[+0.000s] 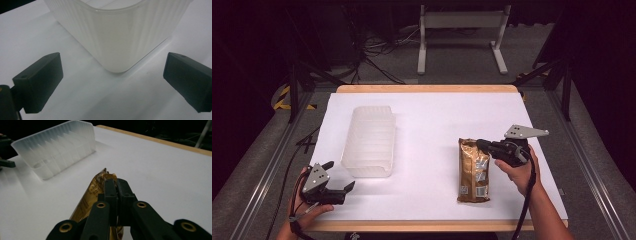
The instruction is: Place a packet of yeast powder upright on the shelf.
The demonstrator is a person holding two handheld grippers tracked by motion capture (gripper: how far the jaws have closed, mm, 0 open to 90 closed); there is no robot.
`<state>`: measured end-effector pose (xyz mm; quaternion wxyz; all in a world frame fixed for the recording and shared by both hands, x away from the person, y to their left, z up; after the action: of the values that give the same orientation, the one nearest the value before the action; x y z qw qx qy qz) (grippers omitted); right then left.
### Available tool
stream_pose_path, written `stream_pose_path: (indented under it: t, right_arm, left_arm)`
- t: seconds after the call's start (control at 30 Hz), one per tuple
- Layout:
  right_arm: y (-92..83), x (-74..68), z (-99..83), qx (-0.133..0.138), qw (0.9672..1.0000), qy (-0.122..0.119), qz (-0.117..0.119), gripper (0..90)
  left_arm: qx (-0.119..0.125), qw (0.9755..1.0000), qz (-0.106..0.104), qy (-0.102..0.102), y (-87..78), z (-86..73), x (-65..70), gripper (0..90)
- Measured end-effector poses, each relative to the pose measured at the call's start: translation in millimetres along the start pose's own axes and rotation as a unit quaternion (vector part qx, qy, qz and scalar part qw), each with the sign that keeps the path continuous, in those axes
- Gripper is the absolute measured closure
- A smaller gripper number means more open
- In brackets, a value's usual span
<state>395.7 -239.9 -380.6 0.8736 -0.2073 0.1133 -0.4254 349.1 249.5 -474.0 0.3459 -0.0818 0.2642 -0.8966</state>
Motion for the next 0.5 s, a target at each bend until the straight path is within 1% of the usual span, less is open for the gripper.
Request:
stream_pose_path:
  t: [0.07, 0.17, 0.23, 0.33, 0.5]
  right_arm:
    - [-7.1, -7.1, 5.4, 0.009, 0.9999, -0.013, 0.007, 87.7]
    - [-12.4, -12.1, 9.8, 0.020, 0.9996, -0.020, 0.004, 87.8]
    - [-17.4, -18.2, 14.5, 0.031, 0.9990, -0.031, 0.000, 88.0]
    - [-19.5, -24.0, 17.4, 0.035, 0.9985, -0.042, 0.004, 88.0]
    - [-22.7, -32.2, 20.4, 0.043, 0.9976, -0.054, 0.007, 88.1]
  left_arm:
    - [-0.002, 1.0000, 0.000, 0.003, -0.2, 0.1, -0.3, 3.4]
    - [-0.001, 1.0000, 0.000, 0.002, -0.9, 0.1, -1.1, 3.4]
    - [-0.001, 1.0000, -0.001, 0.001, -1.0, 0.1, -1.3, 3.4]
    - [-0.003, 1.0000, -0.006, 0.000, -0.6, -0.2, -0.9, 3.5]
    - [0.002, 1.0000, -0.007, -0.004, -1.4, 0.5, -1.3, 3.4]
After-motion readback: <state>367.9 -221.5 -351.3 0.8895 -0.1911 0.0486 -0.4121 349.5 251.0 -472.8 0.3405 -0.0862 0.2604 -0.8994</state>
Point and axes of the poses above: each handheld gripper's, and its own axes: y roughly forward along the jaws, z roughly out of its top, x roughly to its right, the point moved 5 cm from there along y, roughly forward along the jaws, and after that the axes turned 9 degrees about -z, right-handed, at the moved point
